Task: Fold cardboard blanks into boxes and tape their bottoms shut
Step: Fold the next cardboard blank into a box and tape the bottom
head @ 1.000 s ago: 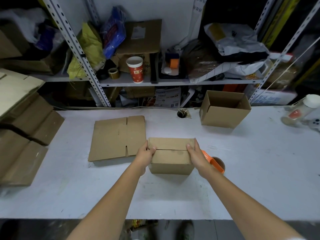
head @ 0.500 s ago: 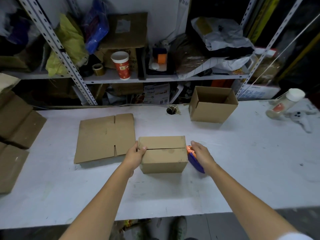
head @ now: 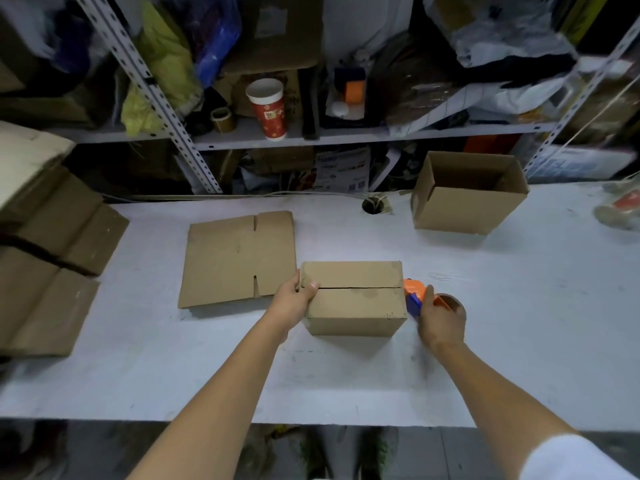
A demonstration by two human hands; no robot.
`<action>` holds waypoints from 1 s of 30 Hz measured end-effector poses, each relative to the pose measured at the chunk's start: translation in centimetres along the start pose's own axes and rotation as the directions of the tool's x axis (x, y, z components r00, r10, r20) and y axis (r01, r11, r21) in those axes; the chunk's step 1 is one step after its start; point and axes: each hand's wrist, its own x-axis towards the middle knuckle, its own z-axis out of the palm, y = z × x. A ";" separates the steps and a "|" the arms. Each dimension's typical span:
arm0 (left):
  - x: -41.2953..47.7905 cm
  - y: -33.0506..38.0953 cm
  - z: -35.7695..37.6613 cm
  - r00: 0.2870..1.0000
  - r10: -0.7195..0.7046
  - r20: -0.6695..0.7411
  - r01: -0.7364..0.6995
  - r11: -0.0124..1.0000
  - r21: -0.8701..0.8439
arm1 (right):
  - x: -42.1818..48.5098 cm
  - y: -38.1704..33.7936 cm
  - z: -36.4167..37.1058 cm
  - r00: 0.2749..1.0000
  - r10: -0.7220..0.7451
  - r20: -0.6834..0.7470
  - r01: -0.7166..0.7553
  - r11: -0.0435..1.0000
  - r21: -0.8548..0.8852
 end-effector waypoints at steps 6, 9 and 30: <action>0.3 -0.1 0.1 1.000 -0.013 0.013 0.014 0.998 -0.055 | -0.1 0.7 -5.5 0.996 -0.089 0.029 0.076 0.951 0.299; 0.8 -0.1 0.8 1.000 -0.003 0.029 0.005 0.999 -0.048 | -1.0 0.0 -10.9 0.988 -0.153 0.032 0.094 0.743 0.663; 1.0 2.6 5.7 0.996 0.056 0.062 -0.068 0.975 0.213 | -2.0 -7.9 -19.4 0.662 -0.481 0.574 0.340 0.876 0.342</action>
